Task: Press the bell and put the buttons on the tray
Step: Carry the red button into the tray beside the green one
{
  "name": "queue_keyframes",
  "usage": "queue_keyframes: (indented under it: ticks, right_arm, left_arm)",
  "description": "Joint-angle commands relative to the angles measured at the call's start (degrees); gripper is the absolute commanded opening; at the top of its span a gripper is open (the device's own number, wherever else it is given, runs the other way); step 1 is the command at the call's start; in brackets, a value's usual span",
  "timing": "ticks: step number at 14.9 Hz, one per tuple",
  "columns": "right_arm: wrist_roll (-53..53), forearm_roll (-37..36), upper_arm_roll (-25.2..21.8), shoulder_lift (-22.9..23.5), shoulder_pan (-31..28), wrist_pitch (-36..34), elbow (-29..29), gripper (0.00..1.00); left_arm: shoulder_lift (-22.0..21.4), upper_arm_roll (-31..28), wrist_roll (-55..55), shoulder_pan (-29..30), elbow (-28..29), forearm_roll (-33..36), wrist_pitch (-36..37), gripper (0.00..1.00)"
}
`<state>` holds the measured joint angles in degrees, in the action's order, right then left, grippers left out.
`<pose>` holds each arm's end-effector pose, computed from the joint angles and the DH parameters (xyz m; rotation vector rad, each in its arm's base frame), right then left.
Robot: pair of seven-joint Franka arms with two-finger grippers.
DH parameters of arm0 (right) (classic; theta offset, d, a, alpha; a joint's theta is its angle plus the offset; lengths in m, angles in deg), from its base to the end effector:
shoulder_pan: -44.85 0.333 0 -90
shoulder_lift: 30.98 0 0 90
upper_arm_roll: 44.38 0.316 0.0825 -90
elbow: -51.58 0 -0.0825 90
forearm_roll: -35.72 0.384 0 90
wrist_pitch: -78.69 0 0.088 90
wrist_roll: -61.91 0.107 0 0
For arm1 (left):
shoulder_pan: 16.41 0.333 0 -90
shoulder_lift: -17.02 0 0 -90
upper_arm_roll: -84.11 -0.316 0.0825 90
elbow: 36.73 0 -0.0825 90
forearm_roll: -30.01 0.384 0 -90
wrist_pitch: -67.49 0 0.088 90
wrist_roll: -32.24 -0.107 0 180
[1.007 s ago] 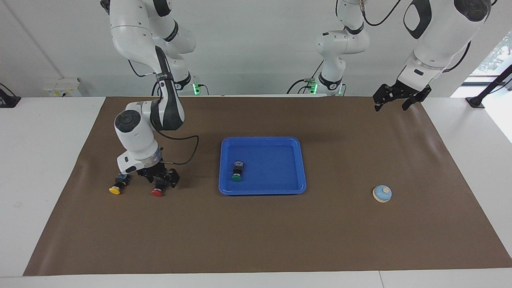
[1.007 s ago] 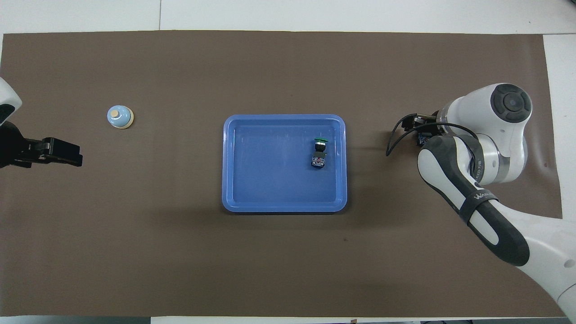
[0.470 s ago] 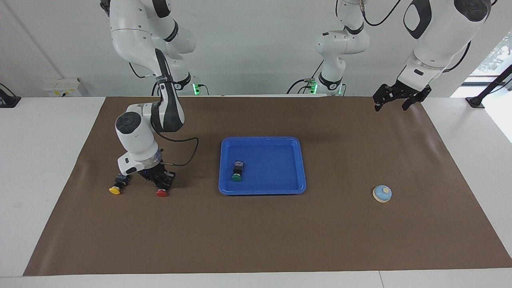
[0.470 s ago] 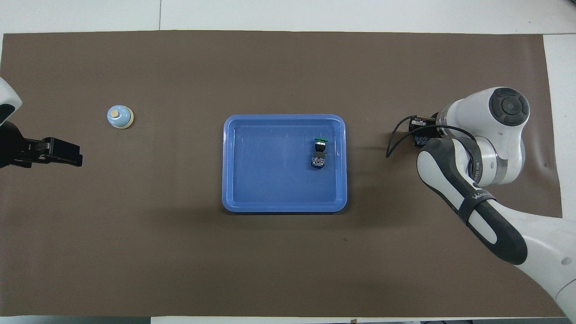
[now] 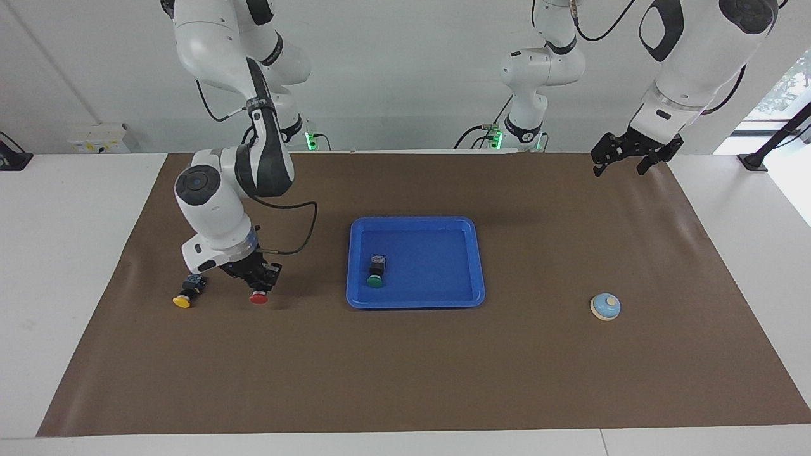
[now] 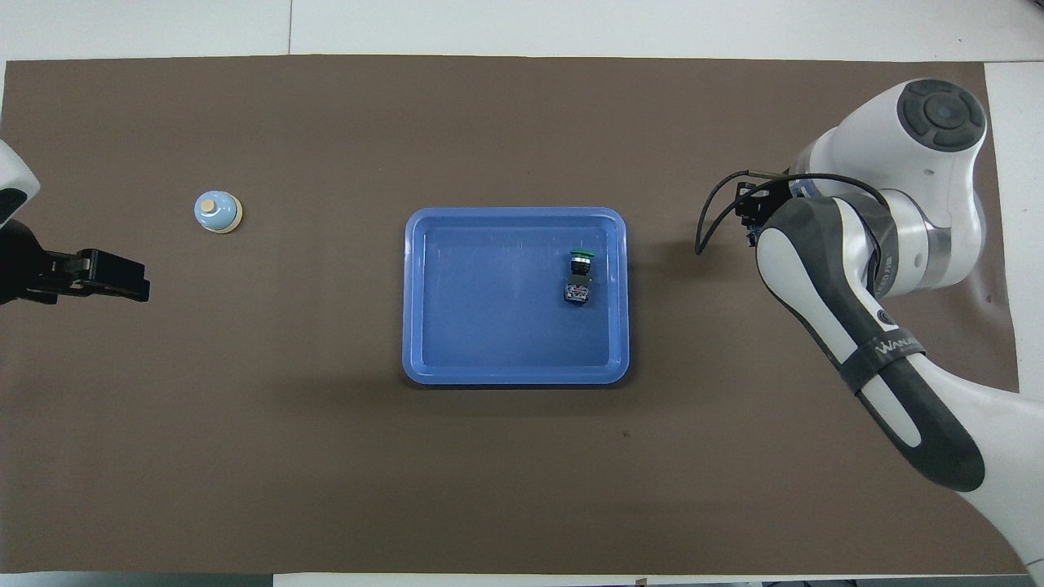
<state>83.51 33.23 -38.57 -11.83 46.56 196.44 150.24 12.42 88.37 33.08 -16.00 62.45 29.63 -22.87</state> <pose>0.6430 0.0769 0.3921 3.1158 -0.3617 0.0034 0.5249 -0.0375 0.5929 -3.1361 0.0812 0.1159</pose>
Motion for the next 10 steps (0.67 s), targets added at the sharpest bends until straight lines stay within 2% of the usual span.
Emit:
queue_keyframes:
  ticks: [1,3,6,8,10]
  right_arm:
    - [5.80,0.29,0.26,1.50,6.01,-7.78,-8.21,0.00]
    - [9.50,0.47,0.17,2.81,10.84,-9.91,-11.81,0.00]
    - [17.22,3.27,0.17,4.13,18.66,-9.65,-12.70,0.00]
    - [21.97,2.93,-0.01,8.16,23.67,-9.12,-16.56,0.00]
    - [25.06,2.58,-0.09,11.24,26.76,-6.94,-17.54,0.00]
  left_arm:
    - [-0.58,-0.14,0.48,0.12,0.23,-1.03,-0.52,1.00]
    - [-0.58,-0.14,0.48,0.03,0.23,-1.03,-0.52,1.00]
    - [-0.67,-0.14,0.48,0.12,0.23,-1.03,-0.52,1.00]
    - [-0.58,-0.14,0.48,0.12,0.23,-1.03,-0.52,1.00]
    - [-0.58,-0.14,0.48,0.12,0.23,-1.03,-0.52,1.00]
